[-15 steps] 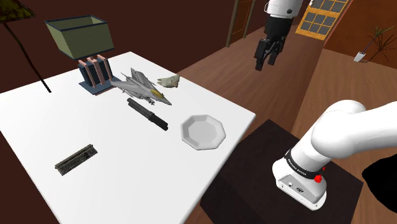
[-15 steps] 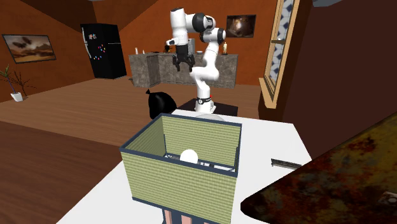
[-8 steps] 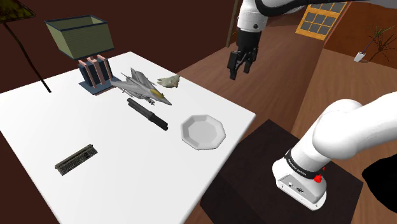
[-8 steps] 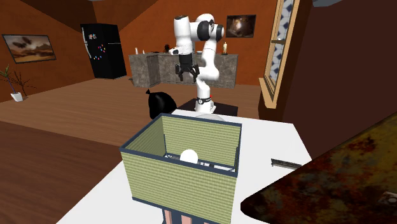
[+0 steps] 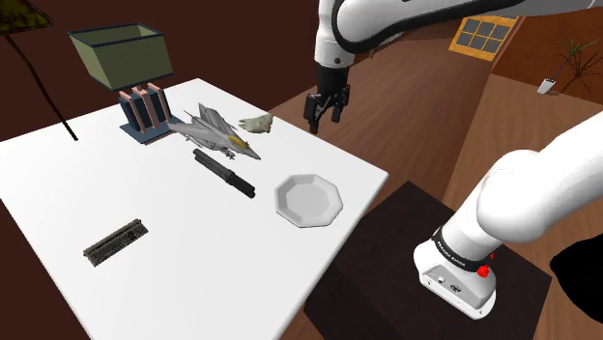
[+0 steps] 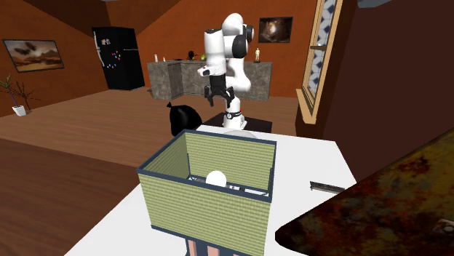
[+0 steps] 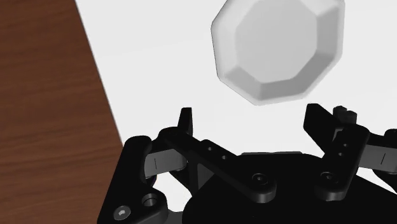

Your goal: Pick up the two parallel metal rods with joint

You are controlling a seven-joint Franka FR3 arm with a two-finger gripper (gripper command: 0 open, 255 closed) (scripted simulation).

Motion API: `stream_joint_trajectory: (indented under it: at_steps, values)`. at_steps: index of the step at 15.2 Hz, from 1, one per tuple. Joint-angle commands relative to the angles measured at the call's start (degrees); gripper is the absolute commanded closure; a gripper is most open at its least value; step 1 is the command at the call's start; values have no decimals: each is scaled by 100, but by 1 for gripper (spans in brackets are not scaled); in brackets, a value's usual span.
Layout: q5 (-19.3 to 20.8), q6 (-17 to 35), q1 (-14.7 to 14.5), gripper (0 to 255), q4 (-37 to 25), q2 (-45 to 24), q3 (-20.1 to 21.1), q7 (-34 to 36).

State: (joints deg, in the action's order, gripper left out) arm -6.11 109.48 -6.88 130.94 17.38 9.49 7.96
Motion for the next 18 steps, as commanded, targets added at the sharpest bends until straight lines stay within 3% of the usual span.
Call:
stream_joint_trajectory:
  at_steps: [1,10,18]
  values:
    - [8,220,-72,0,-168,-359,146,154]
    - [421,877,-358,0,-1412,-2206,574,791]
    - [1004,989,-825,0,-3020,-3938,679,1324]
